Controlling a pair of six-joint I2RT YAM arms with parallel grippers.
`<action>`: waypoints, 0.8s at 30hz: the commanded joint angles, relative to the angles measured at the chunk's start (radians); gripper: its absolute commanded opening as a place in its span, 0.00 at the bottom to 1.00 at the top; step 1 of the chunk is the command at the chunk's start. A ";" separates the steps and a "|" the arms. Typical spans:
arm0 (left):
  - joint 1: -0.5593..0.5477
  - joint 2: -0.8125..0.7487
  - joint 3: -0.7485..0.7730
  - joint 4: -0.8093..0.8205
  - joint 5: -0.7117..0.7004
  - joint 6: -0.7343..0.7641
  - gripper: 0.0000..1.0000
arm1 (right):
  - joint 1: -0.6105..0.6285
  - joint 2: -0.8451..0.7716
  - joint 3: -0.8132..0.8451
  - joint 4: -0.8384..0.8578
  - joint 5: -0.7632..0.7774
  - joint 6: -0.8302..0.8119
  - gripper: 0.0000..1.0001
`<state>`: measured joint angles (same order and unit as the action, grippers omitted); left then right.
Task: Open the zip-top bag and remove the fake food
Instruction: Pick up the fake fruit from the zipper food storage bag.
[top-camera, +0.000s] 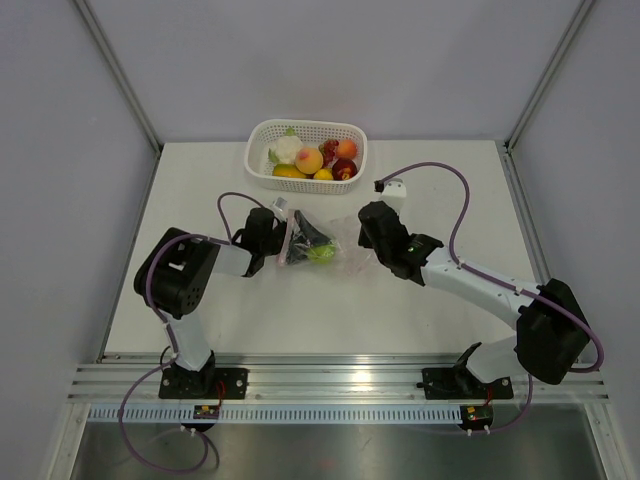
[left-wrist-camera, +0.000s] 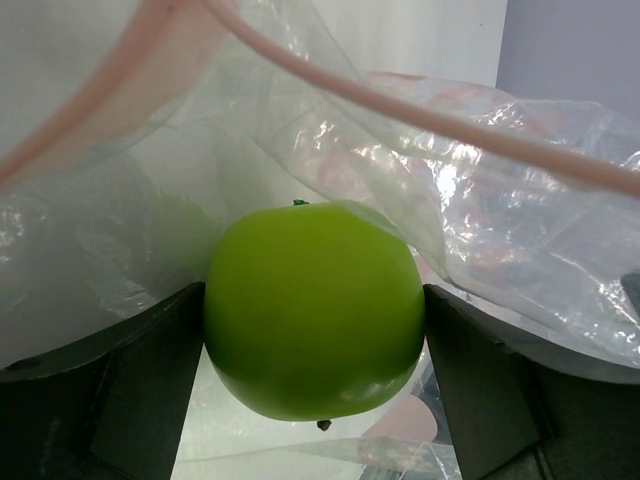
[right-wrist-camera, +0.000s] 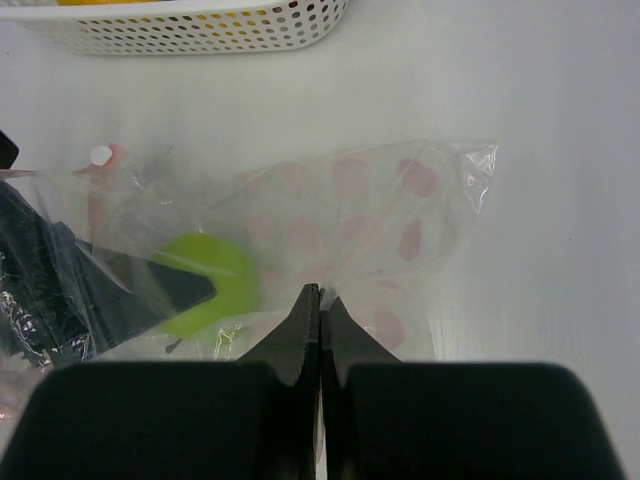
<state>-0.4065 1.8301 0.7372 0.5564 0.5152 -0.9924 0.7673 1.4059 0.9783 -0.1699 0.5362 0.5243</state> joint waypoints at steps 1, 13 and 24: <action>-0.003 0.009 0.034 -0.023 -0.017 0.038 0.86 | -0.008 -0.002 0.037 0.013 -0.010 0.014 0.00; -0.002 -0.054 0.028 -0.052 -0.024 0.063 0.80 | -0.198 0.024 -0.003 -0.011 -0.136 0.132 0.00; 0.063 -0.074 -0.044 0.086 0.060 -0.046 0.80 | -0.307 0.008 -0.082 0.046 -0.258 0.195 0.00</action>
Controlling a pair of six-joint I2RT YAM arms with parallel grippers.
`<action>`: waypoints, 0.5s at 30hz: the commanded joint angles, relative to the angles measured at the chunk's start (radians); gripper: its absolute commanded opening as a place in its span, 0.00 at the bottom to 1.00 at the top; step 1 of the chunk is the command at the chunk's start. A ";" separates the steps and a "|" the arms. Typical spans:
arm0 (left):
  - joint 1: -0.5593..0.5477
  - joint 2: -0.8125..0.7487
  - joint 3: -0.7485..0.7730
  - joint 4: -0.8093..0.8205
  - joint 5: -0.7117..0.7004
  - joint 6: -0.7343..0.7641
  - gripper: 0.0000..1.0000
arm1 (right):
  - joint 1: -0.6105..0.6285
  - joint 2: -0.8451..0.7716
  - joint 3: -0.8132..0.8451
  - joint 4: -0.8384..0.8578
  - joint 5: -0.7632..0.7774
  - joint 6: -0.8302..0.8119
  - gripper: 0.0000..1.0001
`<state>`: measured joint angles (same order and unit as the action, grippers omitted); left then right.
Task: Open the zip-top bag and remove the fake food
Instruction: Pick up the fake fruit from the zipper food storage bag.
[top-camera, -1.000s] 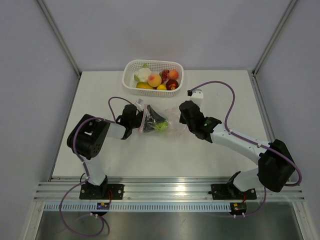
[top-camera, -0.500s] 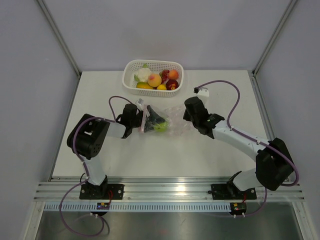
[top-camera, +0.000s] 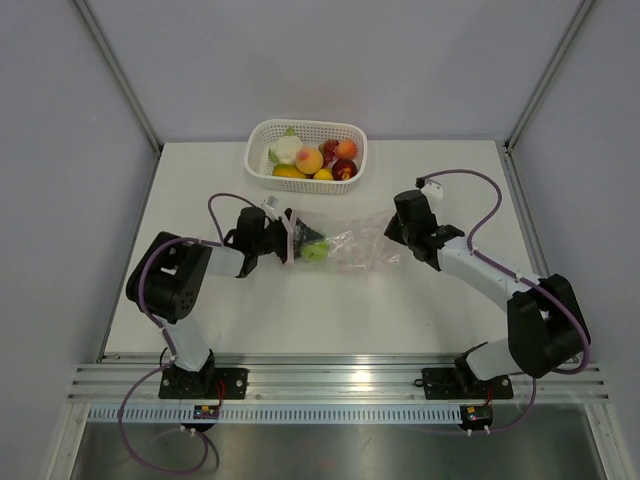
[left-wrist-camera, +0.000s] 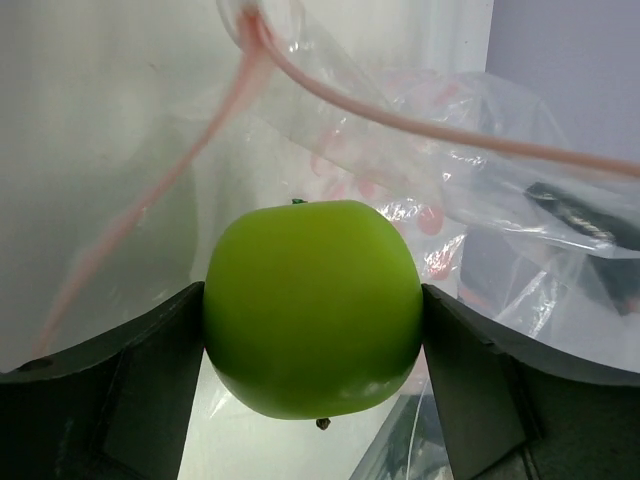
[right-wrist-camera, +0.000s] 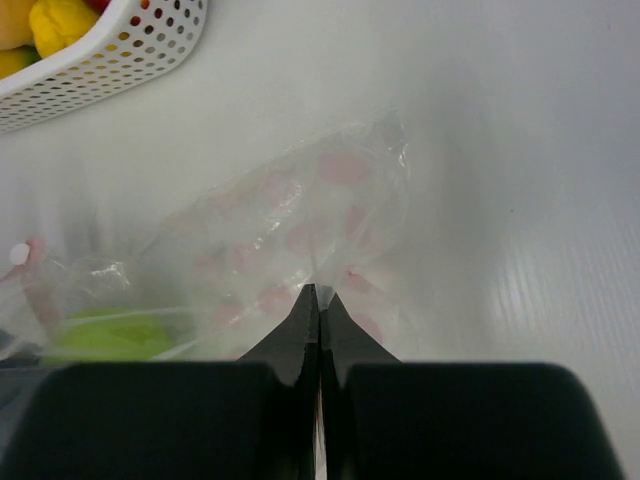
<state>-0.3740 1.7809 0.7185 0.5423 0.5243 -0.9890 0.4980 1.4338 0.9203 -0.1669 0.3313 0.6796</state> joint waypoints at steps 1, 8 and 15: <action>0.041 -0.026 -0.028 0.110 0.058 -0.056 0.80 | -0.044 -0.029 -0.032 0.047 -0.058 0.049 0.00; 0.053 -0.002 -0.031 0.134 0.077 -0.083 0.79 | -0.064 -0.049 -0.078 0.095 -0.090 0.060 0.00; 0.073 -0.066 -0.044 0.084 0.045 -0.053 0.78 | -0.068 0.052 0.008 -0.020 -0.057 0.069 0.00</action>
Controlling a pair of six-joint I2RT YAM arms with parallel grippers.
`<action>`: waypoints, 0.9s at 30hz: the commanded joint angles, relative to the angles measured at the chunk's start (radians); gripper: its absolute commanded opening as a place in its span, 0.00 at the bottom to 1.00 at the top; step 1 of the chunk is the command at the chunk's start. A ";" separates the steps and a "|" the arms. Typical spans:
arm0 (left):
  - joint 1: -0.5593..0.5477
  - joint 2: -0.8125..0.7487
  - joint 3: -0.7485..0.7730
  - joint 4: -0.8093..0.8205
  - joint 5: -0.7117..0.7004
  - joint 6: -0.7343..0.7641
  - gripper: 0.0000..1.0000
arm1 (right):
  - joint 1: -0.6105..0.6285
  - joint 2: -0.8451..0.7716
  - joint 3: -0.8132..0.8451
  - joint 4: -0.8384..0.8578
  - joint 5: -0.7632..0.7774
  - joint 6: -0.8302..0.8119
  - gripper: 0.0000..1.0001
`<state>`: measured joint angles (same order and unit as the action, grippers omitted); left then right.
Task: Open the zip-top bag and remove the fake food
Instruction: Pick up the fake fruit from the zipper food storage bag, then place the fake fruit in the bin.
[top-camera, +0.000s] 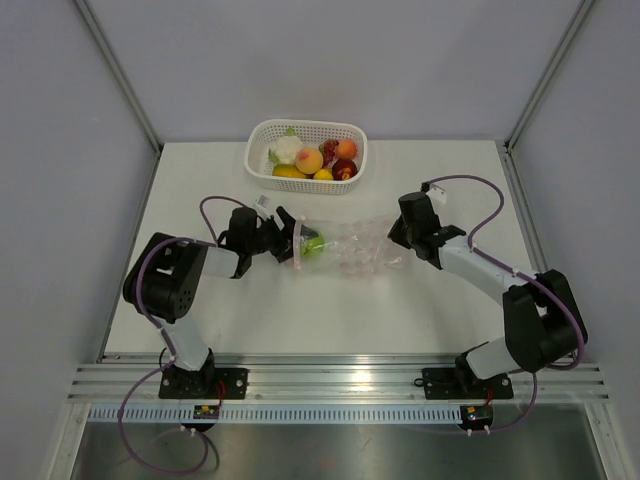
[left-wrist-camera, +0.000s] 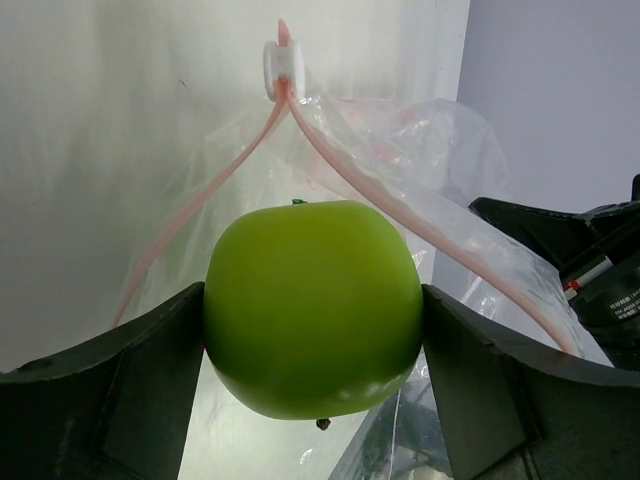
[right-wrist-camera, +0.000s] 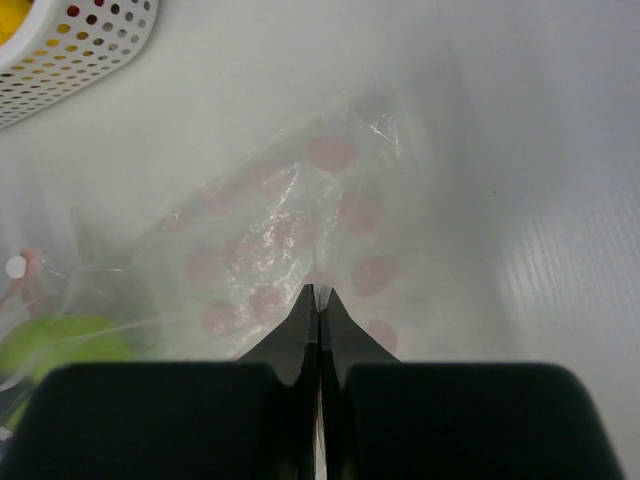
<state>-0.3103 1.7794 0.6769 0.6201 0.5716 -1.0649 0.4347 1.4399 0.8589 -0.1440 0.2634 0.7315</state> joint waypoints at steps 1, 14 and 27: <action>0.010 -0.077 -0.002 -0.015 -0.016 0.051 0.78 | -0.007 0.063 0.089 -0.095 0.019 0.006 0.00; 0.071 -0.270 0.038 -0.324 -0.187 0.213 0.78 | -0.010 0.079 0.167 -0.233 0.211 0.002 0.00; 0.105 -0.364 0.275 -0.540 -0.329 0.223 0.79 | -0.010 0.056 0.140 -0.187 0.134 0.005 0.00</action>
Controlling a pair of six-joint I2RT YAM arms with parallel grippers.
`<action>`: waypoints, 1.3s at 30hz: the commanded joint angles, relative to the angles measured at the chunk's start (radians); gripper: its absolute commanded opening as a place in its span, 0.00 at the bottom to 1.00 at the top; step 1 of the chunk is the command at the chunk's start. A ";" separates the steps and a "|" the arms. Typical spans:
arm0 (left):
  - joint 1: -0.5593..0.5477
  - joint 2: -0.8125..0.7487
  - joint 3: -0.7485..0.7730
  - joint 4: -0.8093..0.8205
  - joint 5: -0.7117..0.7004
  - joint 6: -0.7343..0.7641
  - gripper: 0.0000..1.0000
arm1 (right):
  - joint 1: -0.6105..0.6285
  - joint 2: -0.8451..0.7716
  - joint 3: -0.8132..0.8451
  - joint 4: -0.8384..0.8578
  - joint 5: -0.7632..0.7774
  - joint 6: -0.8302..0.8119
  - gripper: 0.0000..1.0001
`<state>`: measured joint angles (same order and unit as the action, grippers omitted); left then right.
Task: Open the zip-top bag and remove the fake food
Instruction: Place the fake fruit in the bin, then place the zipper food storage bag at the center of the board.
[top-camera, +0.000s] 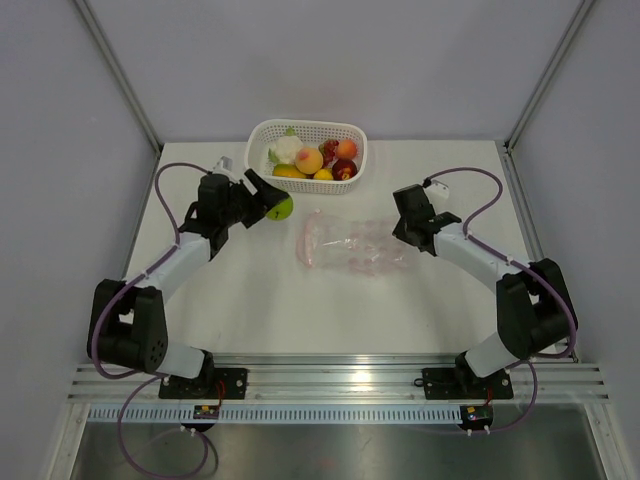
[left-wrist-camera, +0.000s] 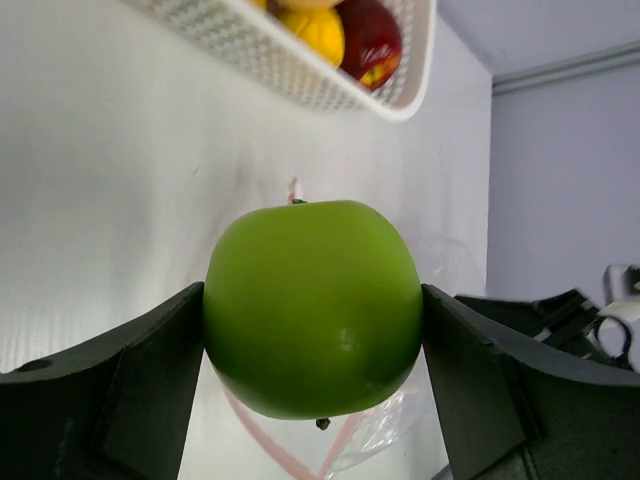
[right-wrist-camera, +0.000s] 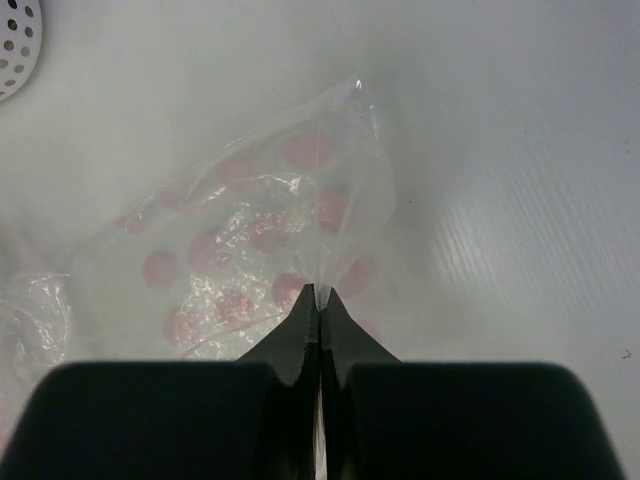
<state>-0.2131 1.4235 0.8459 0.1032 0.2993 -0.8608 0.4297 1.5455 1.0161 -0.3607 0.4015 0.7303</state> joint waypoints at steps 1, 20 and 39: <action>0.009 0.017 0.136 -0.034 -0.069 0.020 0.79 | -0.006 -0.053 -0.019 0.031 -0.004 0.006 0.00; 0.073 0.492 0.628 0.093 -0.166 -0.029 0.79 | -0.103 -0.016 0.076 0.106 0.143 0.046 0.00; 0.113 0.667 0.802 0.050 -0.166 0.075 0.83 | -0.215 0.232 0.302 0.124 0.086 0.060 0.18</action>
<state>-0.1093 2.0766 1.6009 0.1246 0.1558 -0.8227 0.2211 1.7905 1.3319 -0.2840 0.4774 0.7689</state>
